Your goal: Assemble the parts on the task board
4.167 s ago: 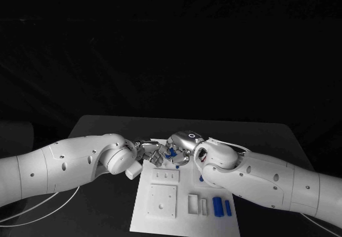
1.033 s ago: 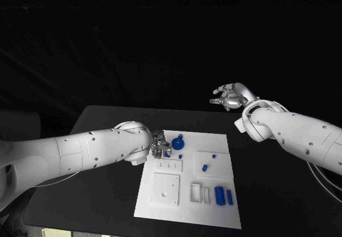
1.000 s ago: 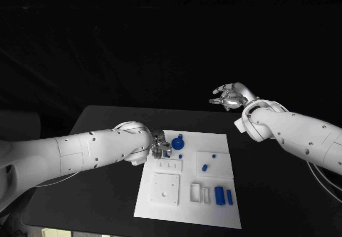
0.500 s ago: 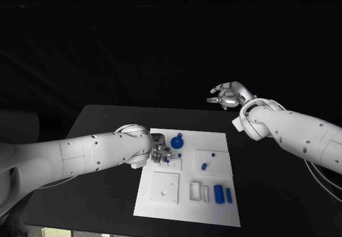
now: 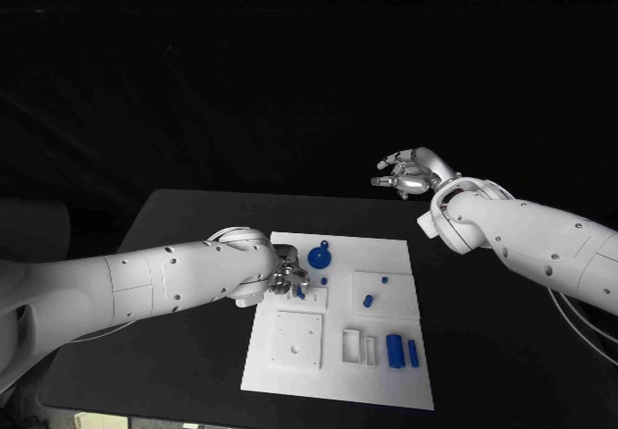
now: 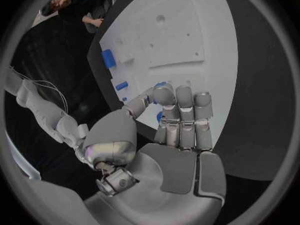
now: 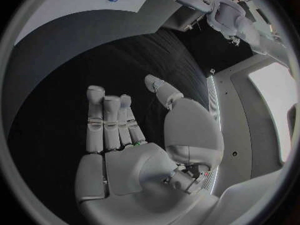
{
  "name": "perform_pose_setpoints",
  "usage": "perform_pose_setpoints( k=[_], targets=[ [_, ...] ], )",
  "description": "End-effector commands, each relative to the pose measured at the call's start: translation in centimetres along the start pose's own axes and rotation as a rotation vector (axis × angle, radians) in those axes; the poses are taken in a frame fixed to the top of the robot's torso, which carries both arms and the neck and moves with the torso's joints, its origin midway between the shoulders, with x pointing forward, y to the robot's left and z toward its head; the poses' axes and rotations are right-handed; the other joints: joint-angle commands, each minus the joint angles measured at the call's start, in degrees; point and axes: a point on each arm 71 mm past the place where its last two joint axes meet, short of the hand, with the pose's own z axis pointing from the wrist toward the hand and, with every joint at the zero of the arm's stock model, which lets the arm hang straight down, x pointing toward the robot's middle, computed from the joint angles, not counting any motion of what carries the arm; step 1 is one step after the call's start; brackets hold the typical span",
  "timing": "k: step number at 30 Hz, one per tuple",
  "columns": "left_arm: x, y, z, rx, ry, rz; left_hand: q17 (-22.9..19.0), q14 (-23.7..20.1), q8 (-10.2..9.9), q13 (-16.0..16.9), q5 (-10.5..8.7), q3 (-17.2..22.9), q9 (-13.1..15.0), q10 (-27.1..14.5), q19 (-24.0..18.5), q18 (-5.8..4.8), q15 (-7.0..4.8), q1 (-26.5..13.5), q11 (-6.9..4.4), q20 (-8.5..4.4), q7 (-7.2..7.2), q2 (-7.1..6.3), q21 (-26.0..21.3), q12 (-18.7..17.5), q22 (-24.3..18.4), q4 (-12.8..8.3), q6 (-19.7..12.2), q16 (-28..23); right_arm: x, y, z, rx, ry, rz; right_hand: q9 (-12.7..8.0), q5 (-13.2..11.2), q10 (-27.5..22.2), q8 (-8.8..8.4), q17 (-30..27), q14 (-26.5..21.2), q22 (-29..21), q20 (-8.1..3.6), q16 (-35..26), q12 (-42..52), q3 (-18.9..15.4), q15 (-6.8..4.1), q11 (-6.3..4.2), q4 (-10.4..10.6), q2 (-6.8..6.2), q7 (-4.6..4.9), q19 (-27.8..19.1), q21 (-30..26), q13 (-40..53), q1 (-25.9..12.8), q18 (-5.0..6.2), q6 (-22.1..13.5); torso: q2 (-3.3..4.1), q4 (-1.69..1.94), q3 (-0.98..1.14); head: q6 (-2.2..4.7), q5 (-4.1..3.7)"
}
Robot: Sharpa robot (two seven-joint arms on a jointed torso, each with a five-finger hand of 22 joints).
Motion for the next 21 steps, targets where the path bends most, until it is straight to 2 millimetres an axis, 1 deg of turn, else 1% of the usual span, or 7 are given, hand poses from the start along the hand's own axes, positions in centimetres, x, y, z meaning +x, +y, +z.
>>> perform_pose_setpoints(
  k=[1, 3, 4, 8, 9, 13, 21],
  targets=[
    [0.1, -0.22, -0.04, 0.006, 0.004, 0.018, 0.63, 0.3, -0.47, 0.66, -0.34, 0.0, -0.17, -0.64, 1.25, 0.77, -0.45, 1.62, -2.09, -5.11, -5.69, 0.85, 1.29, 0.92, 1.41, 0.2, 5.49, 0.75, 0.22, 0.18, 0.02, -0.006, 0.019, 0.002, 0.06, 0.25, -0.37, 0.3, -0.07, -0.19, 1.2, -0.12, 0.37, 0.36, -0.31, -0.05, -0.18, -0.01, 0.55, 0.29, -0.29, 0.19, -0.08, 0.01, 4.77, 0.07, 0.02, -0.02, 0.02, 0.01, 0.0],
    [0.11, -0.29, -0.04, 0.007, 0.0, 0.016, 4.45, 4.79, -0.98, 2.79, 0.21, -0.33, -0.23, -1.07, 7.04, 2.19, -3.31, 2.4, -2.71, -7.03, -5.98, 1.01, 6.54, 3.65, 1.51, 0.32, 5.78, 6.29, 0.25, 0.2, 0.02, -0.006, 0.021, 0.001, 0.07, 0.34, -0.3, 0.34, -0.08, -0.13, 1.21, -0.15, 0.44, 0.49, -0.37, -0.07, -0.2, -0.11, 0.63, 0.26, -0.24, 0.24, -0.18, 0.0, 4.77, 0.12, 0.01, 0.01, 0.01, -0.02, 0.0],
    [0.11, -0.31, -0.03, 0.008, -0.002, 0.016, 6.16, 5.75, -1.16, 3.62, 1.23, -0.28, -0.17, -1.65, 7.96, 2.58, -4.4, 2.09, -2.68, -7.58, -6.16, 0.77, 8.05, 4.61, 1.48, 0.18, 6.09, 8.15, 0.27, 0.21, 0.02, -0.006, 0.022, 0.001, 0.08, 0.38, -0.27, 0.36, -0.09, -0.1, 1.21, -0.16, 0.47, 0.56, -0.4, -0.09, -0.21, -0.15, 0.68, 0.25, -0.21, 0.27, -0.23, -0.01, 4.77, 0.15, 0.02, 0.03, 0.01, -0.05, -0.01],
    [0.13, -0.35, 0.11, 0.008, -0.017, 0.008, 7.49, 6.14, -1.24, 4.32, 2.3, -0.17, -0.02, -1.96, 8.47, 2.86, -5.25, 1.68, -2.87, -7.95, -6.25, 0.66, 9.18, 5.53, 1.41, 0.15, 6.43, 9.25, 0.31, 0.25, 0.02, -0.007, 0.024, 0.001, 0.09, 0.42, -0.23, 0.39, -0.1, -0.07, 1.2, -0.17, 0.5, 0.62, -0.43, -0.1, -0.23, -0.2, 0.74, 0.24, -0.19, 0.29, -0.28, -0.02, 4.77, 0.19, 0.03, 0.02, 0.02, -0.07, -0.02],
    [0.21, -0.31, 0.16, 0.007, -0.022, 0.015, 8.86, 7.41, -1.21, 4.9, 3.96, -0.13, 0.18, -2.11, 9.28, 3.13, -5.96, 1.3, -3.04, -8.23, -6.4, 0.75, 10.35, 6.36, 1.38, 0.09, 6.78, 10.9, 0.31, 0.25, 0.01, -0.008, 0.024, 0.0, 0.1, 0.46, -0.2, 0.41, -0.1, -0.04, 1.21, -0.19, 0.53, 0.68, -0.46, -0.11, -0.24, -0.24, 0.76, 0.22, -0.16, 0.31, -0.32, -0.02, 4.77, 0.21, 0.02, 0.01, 0.02, -0.07, -0.03],
    [0.25, -0.34, 0.24, 0.008, -0.042, 0.037, 10.85, 8.31, -1.48, 5.51, 4.62, 0.3, 0.6, -2.7, 9.81, 3.73, -6.37, 0.63, -3.21, -8.39, -6.59, 0.98, 12.0, 7.38, 1.24, 0.03, 7.0, 12.21, 0.34, 0.27, 0.03, -0.007, 0.026, 0.0, 0.11, 0.62, -0.14, 0.45, -0.13, 0.03, 1.2, -0.22, 0.61, 0.83, -0.53, -0.15, -0.27, -0.37, 0.85, 0.19, -0.1, 0.37, -0.47, -0.05, 4.77, 0.27, 0.02, -0.04, 0.02, -0.02, -0.05],
    [0.03, -0.26, 0.32, 0.011, -0.099, 0.03, 11.65, 8.67, -1.67, 5.66, 4.64, 0.47, 0.77, -2.84, 9.92, 4.01, -6.41, 0.39, -3.23, -8.37, -6.6, 1.16, 12.51, 7.72, 1.15, 0.03, 6.99, 12.71, 0.43, 0.32, 0.05, -0.007, 0.029, 0.001, 0.12, 0.76, -0.08, 0.5, -0.17, 0.1, 1.2, -0.26, 0.68, 1.01, -0.62, -0.18, -0.3, -0.49, 0.96, 0.16, -0.04, 0.44, -0.64, -0.13, 4.77, 0.33, 0.0, 0.01, 0.06, -0.12, -0.14]
  ],
)
